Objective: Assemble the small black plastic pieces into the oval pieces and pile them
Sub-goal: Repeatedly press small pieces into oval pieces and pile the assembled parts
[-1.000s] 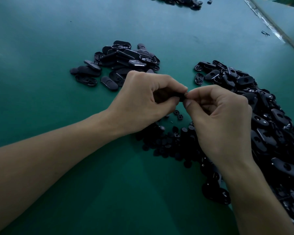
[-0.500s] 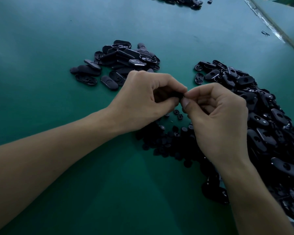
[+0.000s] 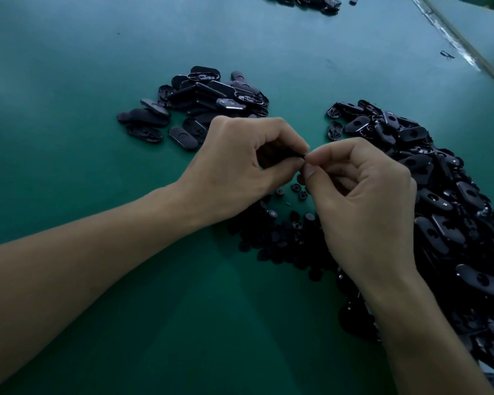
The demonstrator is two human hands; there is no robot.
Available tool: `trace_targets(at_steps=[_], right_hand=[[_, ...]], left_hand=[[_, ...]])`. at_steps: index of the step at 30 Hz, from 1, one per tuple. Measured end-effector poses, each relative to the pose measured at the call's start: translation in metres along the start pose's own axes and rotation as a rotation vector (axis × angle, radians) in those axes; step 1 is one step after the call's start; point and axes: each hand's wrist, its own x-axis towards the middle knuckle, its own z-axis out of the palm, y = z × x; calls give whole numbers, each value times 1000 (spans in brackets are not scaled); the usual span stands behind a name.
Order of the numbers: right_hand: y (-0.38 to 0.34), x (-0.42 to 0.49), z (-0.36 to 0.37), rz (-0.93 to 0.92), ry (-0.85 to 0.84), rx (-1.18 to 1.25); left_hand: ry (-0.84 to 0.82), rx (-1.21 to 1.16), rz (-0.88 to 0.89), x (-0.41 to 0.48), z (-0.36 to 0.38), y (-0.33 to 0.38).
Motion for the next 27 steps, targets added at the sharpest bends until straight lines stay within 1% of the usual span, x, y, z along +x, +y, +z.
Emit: trace_targets(at_steps=[6, 11, 14, 17, 20, 27], right_hand=[[0, 0, 1, -10, -39, 90], [5, 5, -3, -7, 35, 7], [10, 8, -7, 44, -30, 46], [12, 9, -8, 54, -117, 137], [13, 10, -10, 56, -135, 178], [11, 10, -12, 68, -119, 168]], left_hand=[[45, 9, -49, 2, -1, -2], [9, -44, -43, 1, 1, -1], [-8, -102, -24, 0, 2, 0], [-37, -221, -64, 0, 2, -1], [-54, -298, -93, 2, 0, -3], [-69, -340, -119, 2, 1, -5]])
